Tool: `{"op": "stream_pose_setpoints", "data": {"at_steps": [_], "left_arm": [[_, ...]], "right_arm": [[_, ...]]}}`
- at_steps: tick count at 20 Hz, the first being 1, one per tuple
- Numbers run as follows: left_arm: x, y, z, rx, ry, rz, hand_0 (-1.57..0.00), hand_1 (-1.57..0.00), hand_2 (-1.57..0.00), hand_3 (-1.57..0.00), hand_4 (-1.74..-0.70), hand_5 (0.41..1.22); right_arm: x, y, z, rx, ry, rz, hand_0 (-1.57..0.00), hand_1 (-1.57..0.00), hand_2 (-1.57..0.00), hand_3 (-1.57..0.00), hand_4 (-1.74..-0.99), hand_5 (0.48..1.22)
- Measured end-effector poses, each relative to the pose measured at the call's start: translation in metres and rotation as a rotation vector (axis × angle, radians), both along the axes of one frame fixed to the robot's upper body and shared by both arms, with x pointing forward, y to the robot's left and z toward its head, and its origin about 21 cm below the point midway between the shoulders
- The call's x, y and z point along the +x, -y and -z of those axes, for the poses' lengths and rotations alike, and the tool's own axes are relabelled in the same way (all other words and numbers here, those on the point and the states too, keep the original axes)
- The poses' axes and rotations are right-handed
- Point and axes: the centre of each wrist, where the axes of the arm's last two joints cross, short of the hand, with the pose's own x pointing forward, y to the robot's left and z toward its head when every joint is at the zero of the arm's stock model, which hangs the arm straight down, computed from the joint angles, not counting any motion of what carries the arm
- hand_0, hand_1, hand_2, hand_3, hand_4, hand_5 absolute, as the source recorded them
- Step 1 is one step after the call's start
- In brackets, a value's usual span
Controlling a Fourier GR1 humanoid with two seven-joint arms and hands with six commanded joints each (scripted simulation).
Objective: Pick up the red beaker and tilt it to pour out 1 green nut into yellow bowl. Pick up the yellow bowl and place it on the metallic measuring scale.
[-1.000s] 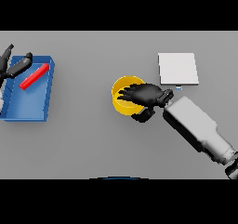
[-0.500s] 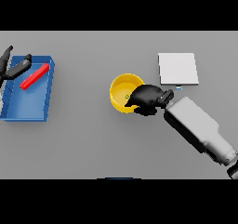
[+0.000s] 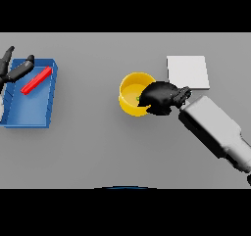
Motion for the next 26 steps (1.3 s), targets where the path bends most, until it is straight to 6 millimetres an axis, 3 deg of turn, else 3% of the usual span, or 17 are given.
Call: {"op": "stream_pose_setpoints", "data": {"at_steps": [3,8,11,13,20,26], "left_arm": [[0.004,-0.001,-0.004,-0.008,-0.002,0.006,0.0,0.0,0.0,0.0,-0.78,0.702],[0.003,-0.002,-0.007,-0.032,0.006,0.009,0.0,0.0,0.0,0.0,-0.8,0.704],[0.0,0.002,-0.006,-0.043,0.006,0.006,0.0,0.0,0.0,0.0,-0.82,0.717],[0.0,0.003,-0.008,-0.059,0.001,-0.006,0.0,0.0,0.0,0.0,-0.83,0.728],[-0.006,0.003,-0.01,-0.063,-0.017,-0.009,0.0,0.0,0.0,0.0,-0.85,0.758],[-0.008,0.002,-0.014,-0.06,-0.03,-0.041,0.0,0.0,0.0,0.0,-0.86,0.779]], "right_arm": [[0.002,0.008,-0.021,-0.017,0.046,0.035,-1.56,-1.56,-1.43,-1.22,-1.737,1.219],[-0.007,0.012,-0.031,-0.021,0.086,0.061,-1.52,-1.57,-1.52,-1.18,-1.74,1.219],[0.001,0.017,-0.044,-0.021,0.132,0.147,-1.54,-1.57,-1.49,-1.18,-1.74,1.22],[0.011,0.032,-0.051,-0.003,0.169,0.183,-1.55,-1.57,-1.52,-1.17,-1.741,1.22],[0.041,0.077,-0.053,0.006,0.253,0.324,-1.57,-1.57,-1.56,-1.15,-1.741,1.221],[0.058,0.104,-0.032,0.0,0.238,0.449,-1.57,-1.57,-1.5,-1.18,-1.741,1.221]]}}
